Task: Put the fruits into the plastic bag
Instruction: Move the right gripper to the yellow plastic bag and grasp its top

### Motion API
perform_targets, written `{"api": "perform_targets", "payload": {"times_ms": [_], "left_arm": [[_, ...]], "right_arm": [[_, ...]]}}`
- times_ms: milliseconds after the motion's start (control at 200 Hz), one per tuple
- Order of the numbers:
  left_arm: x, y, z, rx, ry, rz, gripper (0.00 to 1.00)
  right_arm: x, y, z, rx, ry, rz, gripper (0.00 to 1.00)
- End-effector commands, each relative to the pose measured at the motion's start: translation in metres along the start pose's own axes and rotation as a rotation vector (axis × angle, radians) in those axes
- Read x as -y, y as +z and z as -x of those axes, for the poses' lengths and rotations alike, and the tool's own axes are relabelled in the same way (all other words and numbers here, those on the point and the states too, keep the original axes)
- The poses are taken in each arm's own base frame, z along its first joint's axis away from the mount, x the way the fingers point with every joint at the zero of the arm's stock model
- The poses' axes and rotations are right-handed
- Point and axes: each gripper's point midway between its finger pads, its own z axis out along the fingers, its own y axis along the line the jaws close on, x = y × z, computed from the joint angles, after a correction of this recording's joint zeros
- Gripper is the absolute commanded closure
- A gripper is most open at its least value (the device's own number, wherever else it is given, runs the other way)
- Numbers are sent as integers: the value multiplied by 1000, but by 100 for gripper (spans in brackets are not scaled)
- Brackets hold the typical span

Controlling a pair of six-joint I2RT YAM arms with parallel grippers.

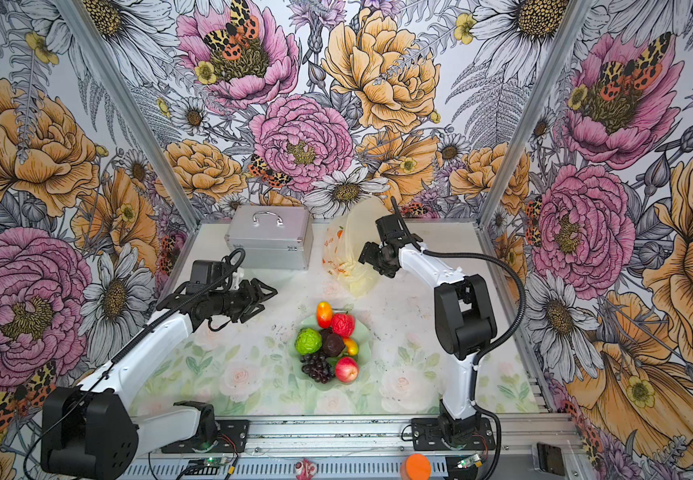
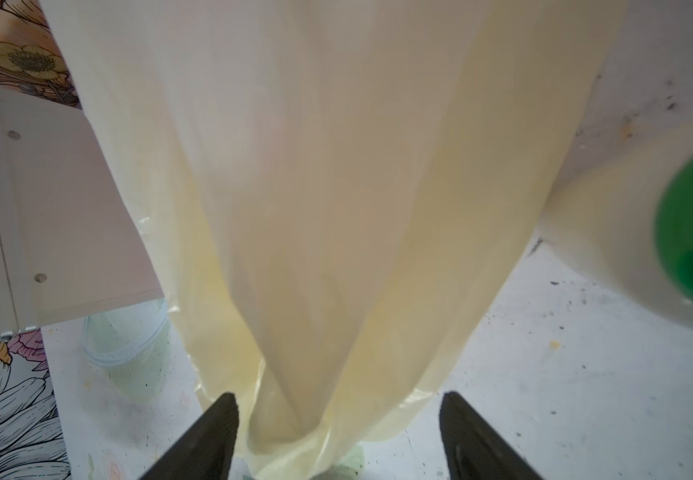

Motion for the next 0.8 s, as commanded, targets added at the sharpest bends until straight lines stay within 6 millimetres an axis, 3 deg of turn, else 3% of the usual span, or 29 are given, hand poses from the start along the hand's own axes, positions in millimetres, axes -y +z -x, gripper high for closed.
{"api": "perform_targets", "payload": {"times_ms": [0, 85, 165, 310, 435, 640, 795], "left_arm": [[5, -12, 1, -4, 29, -17, 29], [3, -12, 1, -4, 22, -13, 29], [2, -14, 2, 6, 18, -12, 29], [-1, -16, 4, 14, 4, -12, 29], [1, -16, 7, 18, -3, -13, 29], [11, -18, 18, 33, -3, -23, 29], [26, -25, 27, 60, 6, -46, 29]], "right_arm": [[-14, 9, 13, 35, -20, 14, 25], [-14, 14, 17, 37, -16, 8, 29], [-14, 16, 21, 46, -23, 3, 40], [-24, 11, 33, 79, -83, 17, 80], [-38, -3, 45, 120, -160, 43, 100], [-60, -46, 59, 226, -324, 58, 100], [-83, -106, 62, 374, -514, 32, 100]]}}
